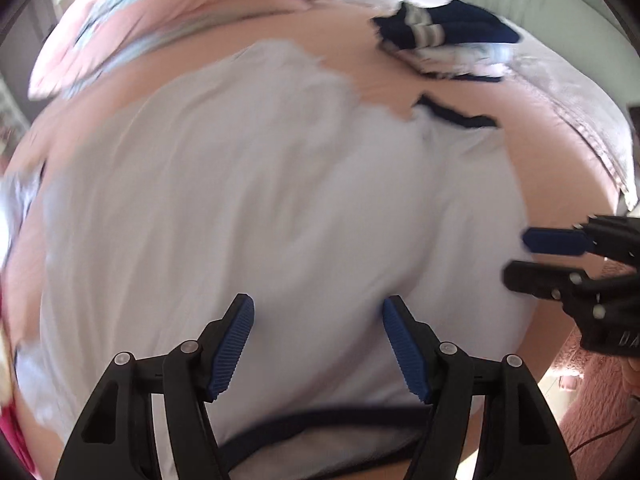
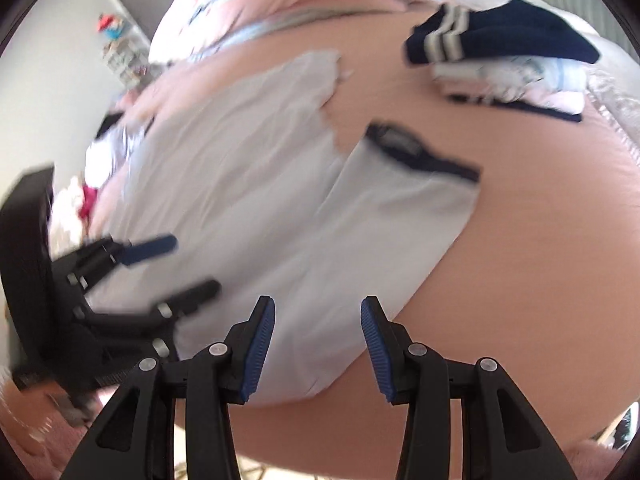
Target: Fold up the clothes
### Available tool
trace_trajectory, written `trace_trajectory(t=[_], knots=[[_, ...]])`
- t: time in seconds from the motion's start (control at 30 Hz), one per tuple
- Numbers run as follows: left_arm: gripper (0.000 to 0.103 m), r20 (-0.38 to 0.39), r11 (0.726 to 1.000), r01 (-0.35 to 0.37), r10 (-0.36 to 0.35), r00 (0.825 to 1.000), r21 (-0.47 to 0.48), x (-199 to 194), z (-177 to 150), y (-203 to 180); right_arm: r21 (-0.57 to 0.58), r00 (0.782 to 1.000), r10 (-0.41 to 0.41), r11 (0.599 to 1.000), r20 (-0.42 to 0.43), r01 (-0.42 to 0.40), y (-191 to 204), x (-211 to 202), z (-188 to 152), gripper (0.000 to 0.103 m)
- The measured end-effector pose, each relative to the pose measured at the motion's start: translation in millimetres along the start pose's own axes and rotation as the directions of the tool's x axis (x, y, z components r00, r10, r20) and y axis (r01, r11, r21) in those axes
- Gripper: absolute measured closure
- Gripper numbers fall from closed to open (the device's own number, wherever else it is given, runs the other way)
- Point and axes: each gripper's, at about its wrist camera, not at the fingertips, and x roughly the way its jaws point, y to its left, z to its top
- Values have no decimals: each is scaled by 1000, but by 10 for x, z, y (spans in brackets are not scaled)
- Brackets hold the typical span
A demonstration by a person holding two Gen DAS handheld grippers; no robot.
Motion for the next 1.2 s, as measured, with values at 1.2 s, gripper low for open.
trace_trajectory(t=[1.2], knots=[[37, 87, 907, -102, 149, 985, -408, -903, -1411, 1273, -67, 984, -65, 995, 165, 77, 961, -204, -779, 54]])
